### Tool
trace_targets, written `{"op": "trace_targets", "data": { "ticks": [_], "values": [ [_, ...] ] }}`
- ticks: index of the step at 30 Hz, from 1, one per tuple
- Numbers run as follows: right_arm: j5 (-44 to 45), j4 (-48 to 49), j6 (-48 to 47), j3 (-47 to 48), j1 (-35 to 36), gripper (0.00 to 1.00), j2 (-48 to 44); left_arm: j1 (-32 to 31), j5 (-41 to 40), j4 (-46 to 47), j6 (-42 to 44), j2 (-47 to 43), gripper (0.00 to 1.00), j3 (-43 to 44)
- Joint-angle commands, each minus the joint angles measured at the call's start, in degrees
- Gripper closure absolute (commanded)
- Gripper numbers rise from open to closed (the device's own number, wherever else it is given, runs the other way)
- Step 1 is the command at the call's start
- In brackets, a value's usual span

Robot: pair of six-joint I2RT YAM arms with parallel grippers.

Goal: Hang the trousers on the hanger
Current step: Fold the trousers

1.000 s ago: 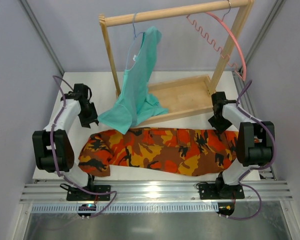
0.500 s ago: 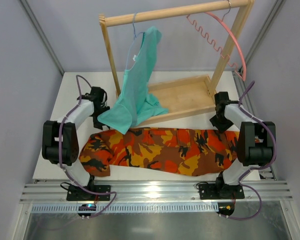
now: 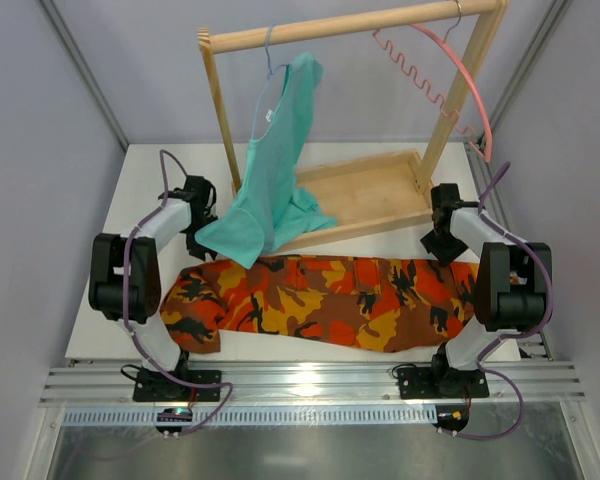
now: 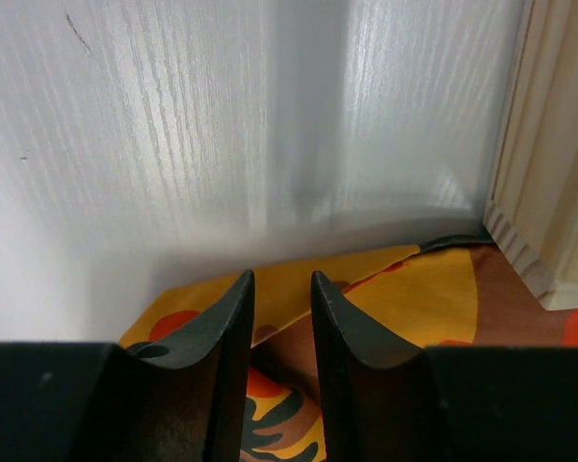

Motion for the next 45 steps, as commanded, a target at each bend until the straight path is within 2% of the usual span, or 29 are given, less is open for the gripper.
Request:
{"op": "trace_targets", "data": {
  "ticks": [1, 12, 19, 29, 34, 37, 45],
  "values": [
    [0.8, -0.2, -0.4, 0.5, -0.5, 0.49, -0.4, 0.1, -1.6, 1.1, 1.2, 0.3, 0.70, 0.8],
    [0.7, -0.8, -0.5, 0.7, -1.1, 0.49, -0.5, -0.1, -2.3, 1.6, 1.0, -2.7, 0.66, -0.5],
    [0.4, -0.2, -1.8, 0.5, -1.1, 0.49, -0.8, -0.1, 4.4, 0.1, 2.1, -4.0, 0.58, 0.2],
    [-0.6, 0.5, -2.4, -0.3, -1.0, 0.49, -0.9, -0.1, 6.2, 0.1, 2.4, -3.9, 0.57, -0.7],
    [-0.9, 0.5, -2.5, -0.1, -1.1, 0.49, -1.3, -0.4, 4.3, -0.1, 3.1, -2.4, 0.59, -0.7],
    [-1.0, 0.5, -2.6, 0.1, -1.0, 0.50, -1.2, -1.5, -1.5, -1.0, 3.1, -0.6, 0.60, -0.1],
    [-0.4, -1.3, -2.7, 1.8, -1.1, 0.50, -0.5, -3.8, -5.6, -1.1, 3.2, 1.6, 0.62, 1.3]
  ]
}}
